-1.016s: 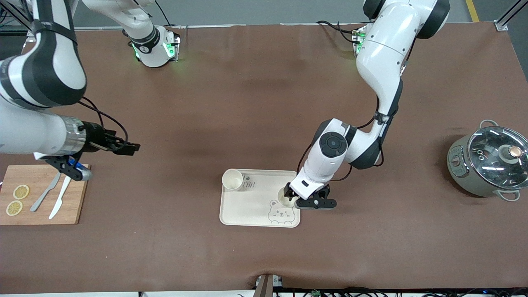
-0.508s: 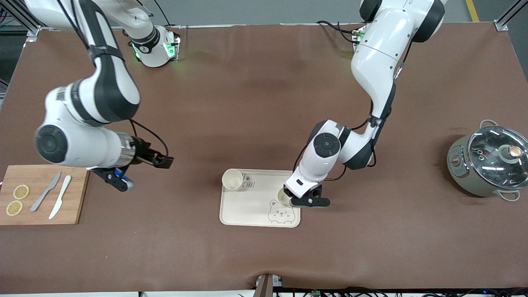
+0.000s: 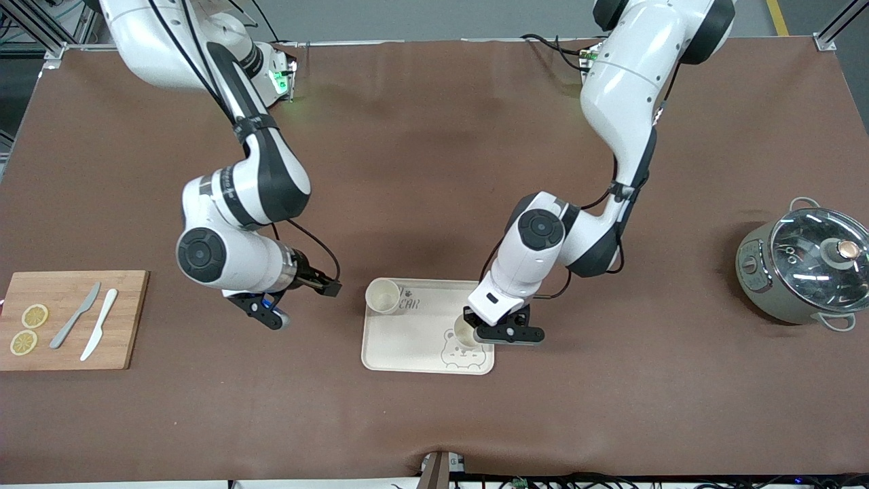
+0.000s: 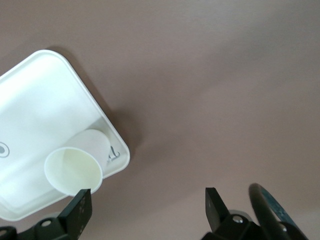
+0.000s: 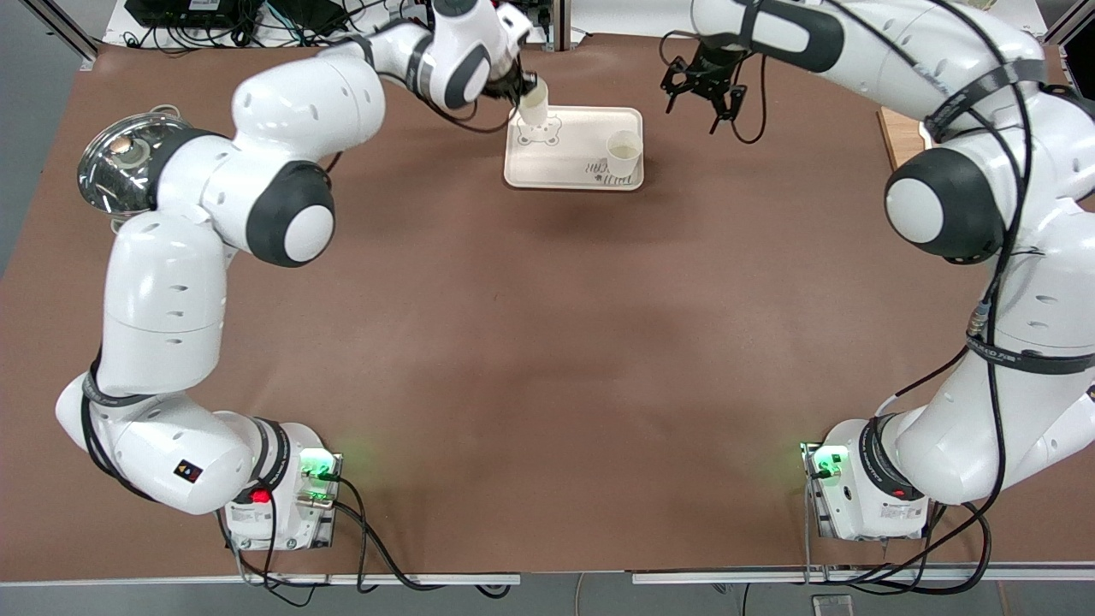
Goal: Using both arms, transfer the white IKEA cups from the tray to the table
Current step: 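Grasp the cup with the left gripper while the right gripper reaches the other cup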
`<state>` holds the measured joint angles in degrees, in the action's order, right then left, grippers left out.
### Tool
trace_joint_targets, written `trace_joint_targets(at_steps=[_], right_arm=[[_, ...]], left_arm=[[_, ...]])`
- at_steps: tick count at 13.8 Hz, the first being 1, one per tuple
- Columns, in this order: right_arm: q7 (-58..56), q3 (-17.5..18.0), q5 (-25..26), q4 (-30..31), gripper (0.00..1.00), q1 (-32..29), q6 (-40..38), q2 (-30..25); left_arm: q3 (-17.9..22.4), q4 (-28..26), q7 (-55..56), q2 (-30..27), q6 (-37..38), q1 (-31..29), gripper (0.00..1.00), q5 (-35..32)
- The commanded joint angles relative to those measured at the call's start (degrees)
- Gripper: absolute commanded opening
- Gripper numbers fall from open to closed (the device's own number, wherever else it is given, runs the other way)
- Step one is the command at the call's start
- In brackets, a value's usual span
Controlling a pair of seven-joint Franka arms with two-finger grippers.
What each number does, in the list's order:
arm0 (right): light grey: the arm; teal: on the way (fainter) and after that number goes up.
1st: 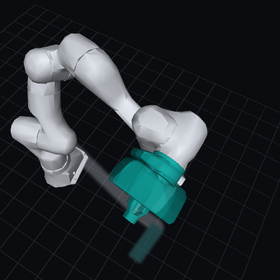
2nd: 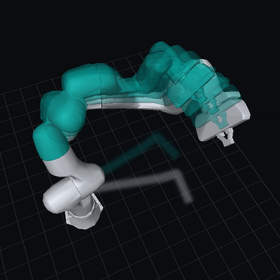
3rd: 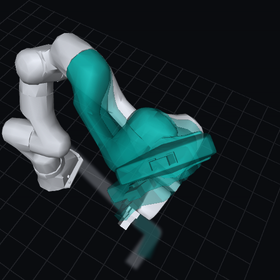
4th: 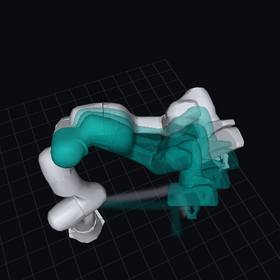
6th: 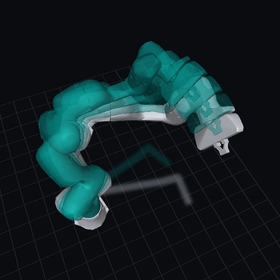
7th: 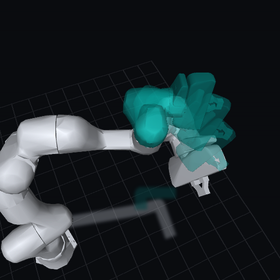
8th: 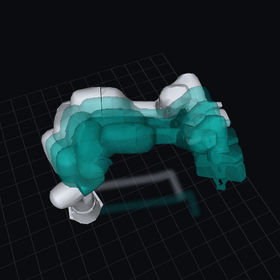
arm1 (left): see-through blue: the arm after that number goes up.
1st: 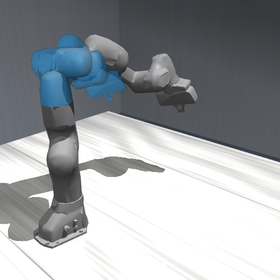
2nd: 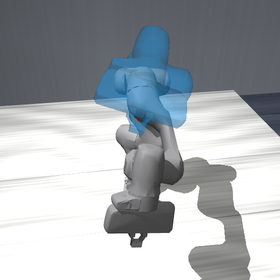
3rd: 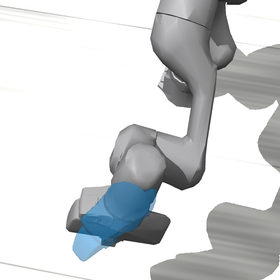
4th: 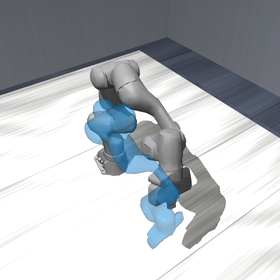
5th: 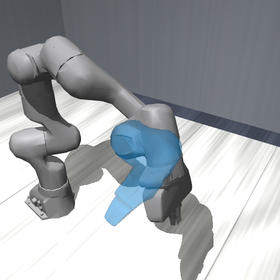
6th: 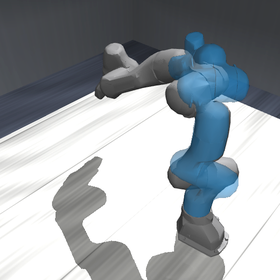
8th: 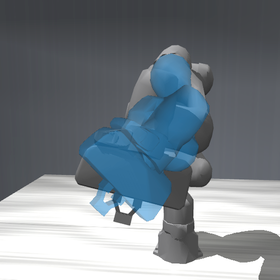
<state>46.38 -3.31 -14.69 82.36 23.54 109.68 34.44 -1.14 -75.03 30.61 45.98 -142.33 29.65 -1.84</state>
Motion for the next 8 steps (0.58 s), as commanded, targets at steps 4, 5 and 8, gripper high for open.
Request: trace_joint_targets(at_steps=[4,5,8], right_arm=[[4.8,-0.5,-0.9,-0.8,1.00,3.4,8.8,4.9],[5.5,-0.5,-0.7,-0.7,1.00,4.5,10.3,5.6],[5.7,-0.6,-0.6,-0.6,0.71,6.2,10.9,7.1]], left_arm=[[0.0,-2.8,-0.5,-13.7,22.3,-4.2,0.00,-1.5],[0.0,-3.0,-0.9,-14.9,26.0,-4.8,0.00,-1.5],[0.0,-8.0,-1.2,-19.8,32.1,-7.1,0.00,-1.5]])
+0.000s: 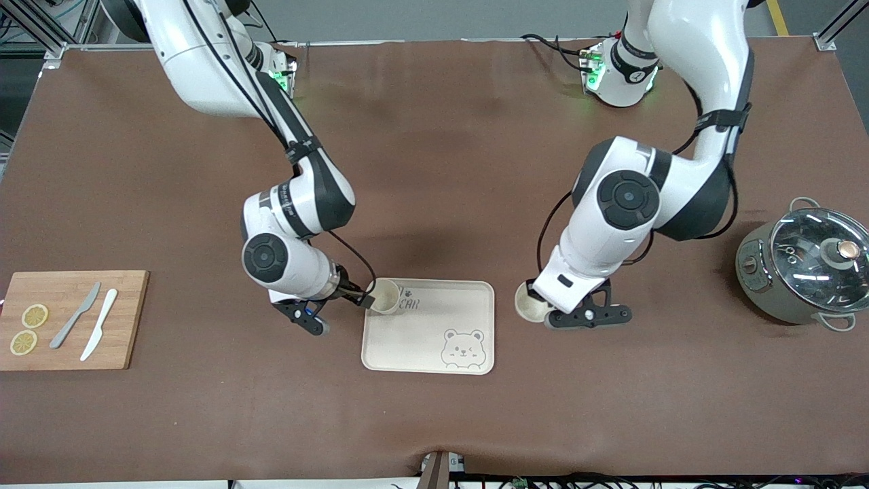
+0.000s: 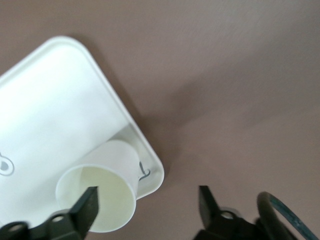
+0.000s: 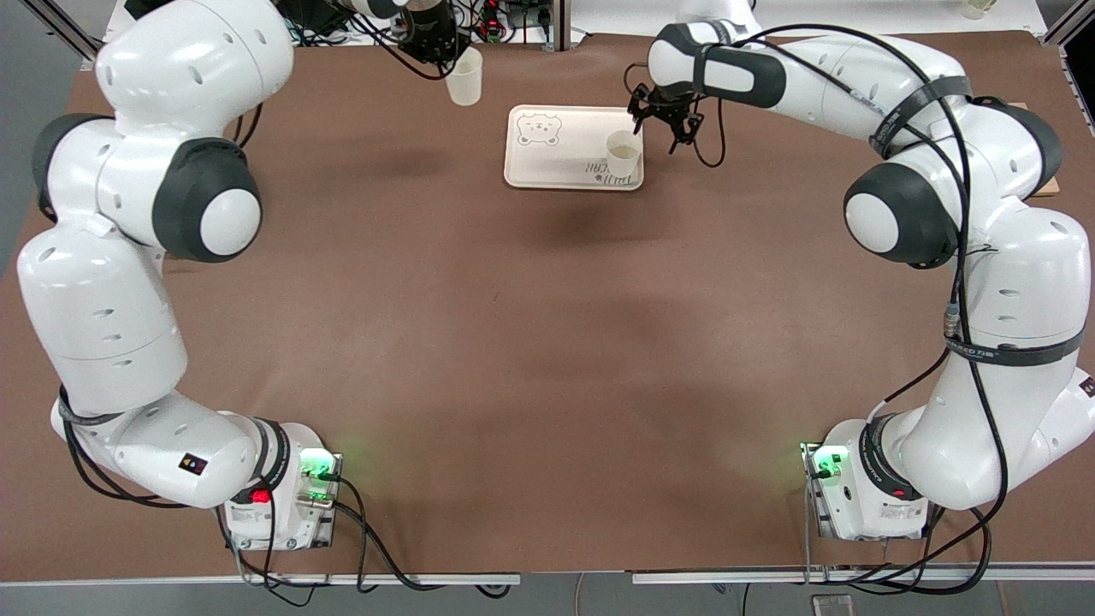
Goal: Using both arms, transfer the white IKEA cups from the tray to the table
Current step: 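Grasp the cup with the left gripper while the right gripper reaches the other cup, then carry the cups off the tray with both grippers toward the pot and board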
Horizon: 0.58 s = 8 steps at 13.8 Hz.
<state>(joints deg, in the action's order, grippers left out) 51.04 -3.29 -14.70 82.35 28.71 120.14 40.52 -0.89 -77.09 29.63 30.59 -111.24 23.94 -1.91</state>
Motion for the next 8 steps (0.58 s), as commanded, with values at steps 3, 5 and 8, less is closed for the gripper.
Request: trace_joint_targets(at_steps=[3,5,8], right_arm=[[2.6,-0.6,-0.2,1.0,0.59,3.1,4.3,1.7],[3.5,-0.6,-0.2,1.1,0.23,3.6,5.2,2.3],[3.5,-0.6,-0.4,0.9,0.00,3.3,5.1,2.2]], left_arm=[[-0.5,-14.3,-4.6,-10.8,0.9,-7.0,0.00,-1.4],[-0.5,-19.0,-9.6,-13.9,0.8,-10.9,0.00,-0.8],[-0.5,-23.6,-11.2,-14.9,-0.5,-12.9,0.00,-0.8]])
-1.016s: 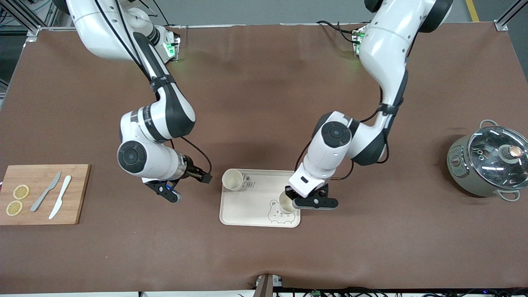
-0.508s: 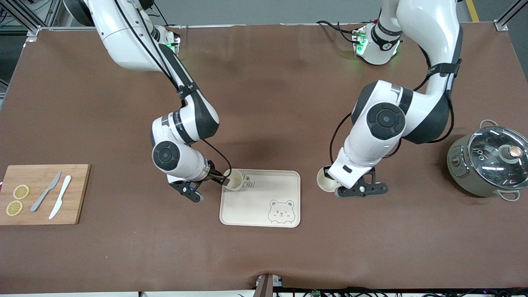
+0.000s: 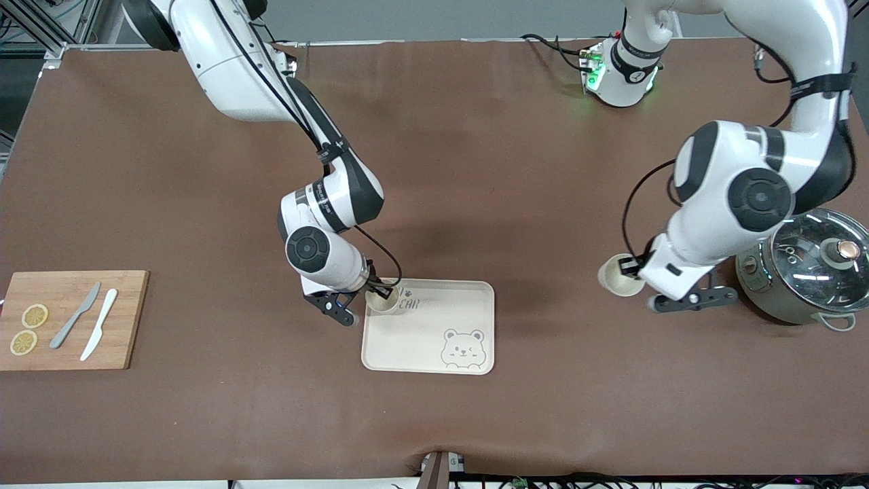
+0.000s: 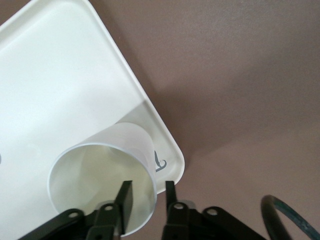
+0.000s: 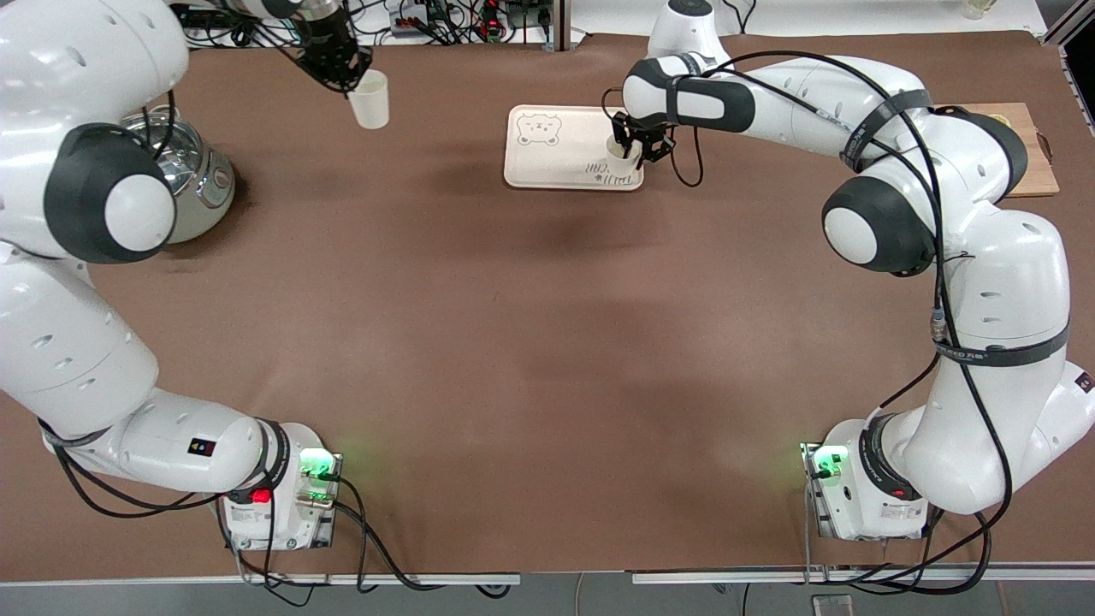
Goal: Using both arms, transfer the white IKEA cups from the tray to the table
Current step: 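Carry the cups off the tray with both grippers toward the pot and board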
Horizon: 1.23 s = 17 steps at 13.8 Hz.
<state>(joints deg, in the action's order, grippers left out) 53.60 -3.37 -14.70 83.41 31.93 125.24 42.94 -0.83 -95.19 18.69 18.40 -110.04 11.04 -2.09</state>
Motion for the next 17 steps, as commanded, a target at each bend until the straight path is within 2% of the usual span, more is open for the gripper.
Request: trace_joint_targets(at_steps=[1,3,6,9,14,16,17], right_arm=[[0.8,-0.5,-0.4,-0.4,0.00,-0.3,-0.3,-0.6],[0.6,-0.5,-0.7,-0.6,0.00,-0.6,-0.5,-1.3],[-0.4,-0.8,-0.2,-1.4,0.00,-2.9,-7.1,-4.6],[-10.7,-0.8,0.0,0.8,0.00,-7.6,-15.7,-9.4],[-33.0,-1.1,2.5,16.7,0.00,-16.4,-15.2,-22.5],[-35.8,-1.1,9.0,22.4,0.00,-18.6,-13.6,-26.4],[-37.4,-1.1,10.3,24.8,0.00,-20.0,-13.0,-27.8]], left_arm=[[-0.6,-7.8,-0.2,-3.4,-3.1,-0.1,0.00,-0.9],[-0.6,-12.6,-0.3,-4.2,-6.7,-1.6,0.00,-1.0],[-0.7,-18.5,-0.4,-4.3,-13.4,-2.6,0.00,-1.0],[-0.7,-22.2,-2.4,-3.3,-22.8,-5.0,0.00,-1.0],[-0.7,-23.9,-3.4,1.7,-36.3,-7.2,0.00,-1.1],[-0.7,-23.9,-3.8,3.6,-39.7,-8.7,0.00,-1.2],[-0.8,-23.8,-4.1,3.9,-40.4,-9.0,0.00,-1.2]])
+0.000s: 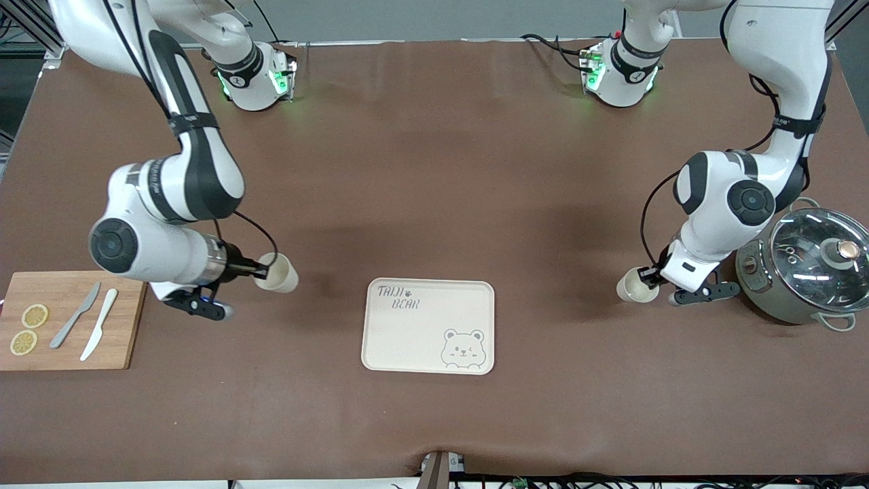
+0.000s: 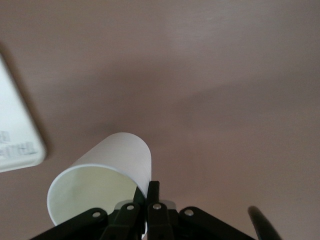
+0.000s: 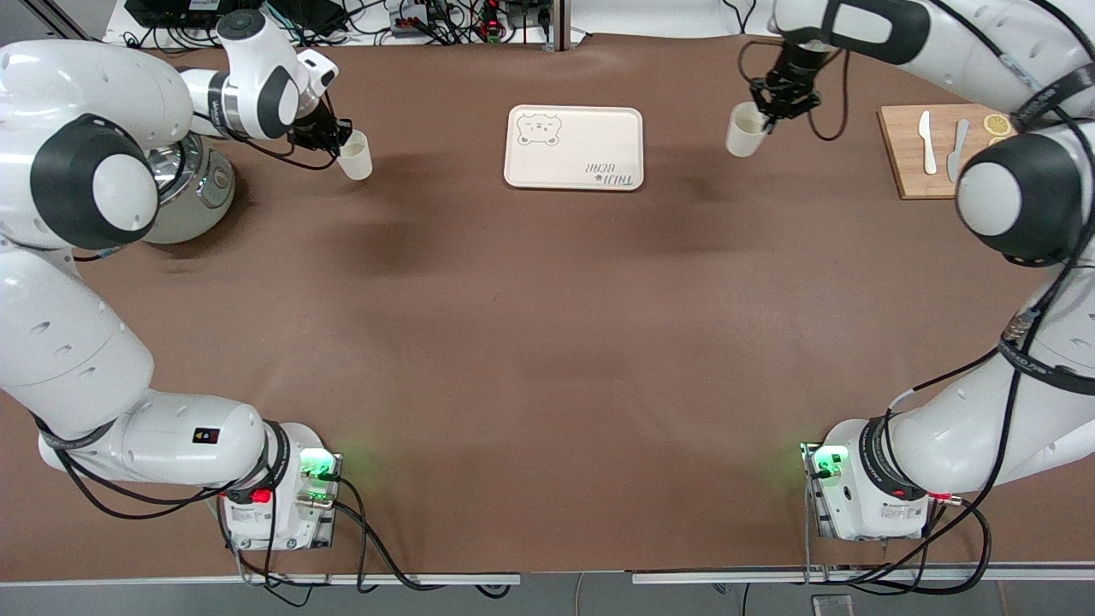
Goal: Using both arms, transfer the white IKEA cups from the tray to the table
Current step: 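Lower both cups onto the table and open both grippers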
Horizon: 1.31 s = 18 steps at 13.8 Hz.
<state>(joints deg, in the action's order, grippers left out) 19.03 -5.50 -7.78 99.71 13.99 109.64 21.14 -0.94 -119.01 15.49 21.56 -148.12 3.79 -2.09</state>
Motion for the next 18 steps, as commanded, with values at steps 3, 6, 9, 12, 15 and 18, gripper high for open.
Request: trace_joint_targets(at_steps=[3,6,9,12,15,18], right_arm=[[-14.5,1.0,3.6,15.4,0.00,-8.1,6.5,-9.1],[-22.5,1.0,3.6,19.8,0.00,-12.9,10.1,-9.3],[-31.9,1.1,3.6,21.4,0.00,-19.3,15.1,-7.0],[-33.1,1.0,3.6,22.1,0.00,-20.5,16.2,-4.6],[-33.3,1.1,3.6,22.0,0.00,-21.3,16.9,-1.3],[-33.3,1.1,3.6,21.9,0.00,-21.1,16.8,-1.0]], left_arm=[[-0.6,0.5,-1.0,1.7,-2.3,-1.9,0.09,-1.2],[-0.6,1.2,-1.3,1.1,-2.2,-1.9,1.00,-1.2],[-0.5,2.4,-4.0,-2.4,-0.3,-1.9,1.00,-1.2],[-0.1,6.4,-4.6,-6.8,9.6,-1.9,1.00,-1.2],[0.0,11.9,-6.5,-9.9,20.2,-2.5,1.00,-1.2],[-0.3,15.1,-6.4,-13.2,29.7,-2.7,1.00,-1.2]])
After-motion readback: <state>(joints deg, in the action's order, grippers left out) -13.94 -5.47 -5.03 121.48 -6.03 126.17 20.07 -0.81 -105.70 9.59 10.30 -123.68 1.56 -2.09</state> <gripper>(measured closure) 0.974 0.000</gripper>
